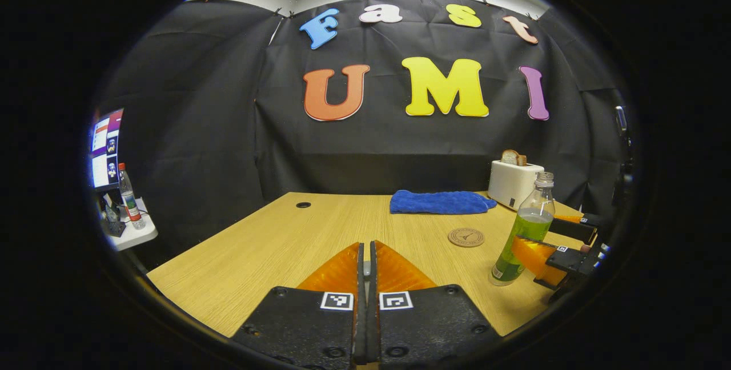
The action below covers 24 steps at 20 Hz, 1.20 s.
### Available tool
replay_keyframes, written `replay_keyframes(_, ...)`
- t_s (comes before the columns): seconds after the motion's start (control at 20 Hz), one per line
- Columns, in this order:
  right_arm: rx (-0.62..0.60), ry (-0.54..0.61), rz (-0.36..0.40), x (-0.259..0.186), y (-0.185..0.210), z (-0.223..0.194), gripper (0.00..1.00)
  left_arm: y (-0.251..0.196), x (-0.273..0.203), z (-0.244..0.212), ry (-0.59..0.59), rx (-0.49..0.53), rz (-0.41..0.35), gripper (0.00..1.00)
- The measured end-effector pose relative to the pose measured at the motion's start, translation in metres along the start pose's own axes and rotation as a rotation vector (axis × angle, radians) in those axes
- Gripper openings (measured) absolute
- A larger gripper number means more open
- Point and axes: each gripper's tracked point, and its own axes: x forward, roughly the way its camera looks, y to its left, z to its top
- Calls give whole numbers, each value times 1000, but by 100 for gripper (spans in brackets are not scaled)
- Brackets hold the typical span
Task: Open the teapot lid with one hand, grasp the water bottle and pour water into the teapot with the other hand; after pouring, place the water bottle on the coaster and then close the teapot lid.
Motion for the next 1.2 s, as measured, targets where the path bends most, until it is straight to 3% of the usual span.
replay_keyframes(0.05,1,7,2,1,2,-1,93,3,-1,1,0,-1,4,2)
replay_keyframes(0.2,-4,13,4,3,4,0,78,5,-4,4,-7,-12,-3,2)
replay_keyframes(0.35,-76,6,59,3,21,11,74,12,-5,5,-12,4,8,2)
replay_keyframes(0.6,-332,40,136,18,47,24,71,23,-4,3,-11,0,3,2)
replay_keyframes(0.95,-734,-10,170,34,80,32,72,58,4,-16,8,-39,14,2)
replay_keyframes(1.2,-1011,-49,136,47,88,29,71,64,5,-23,8,-36,0,2)
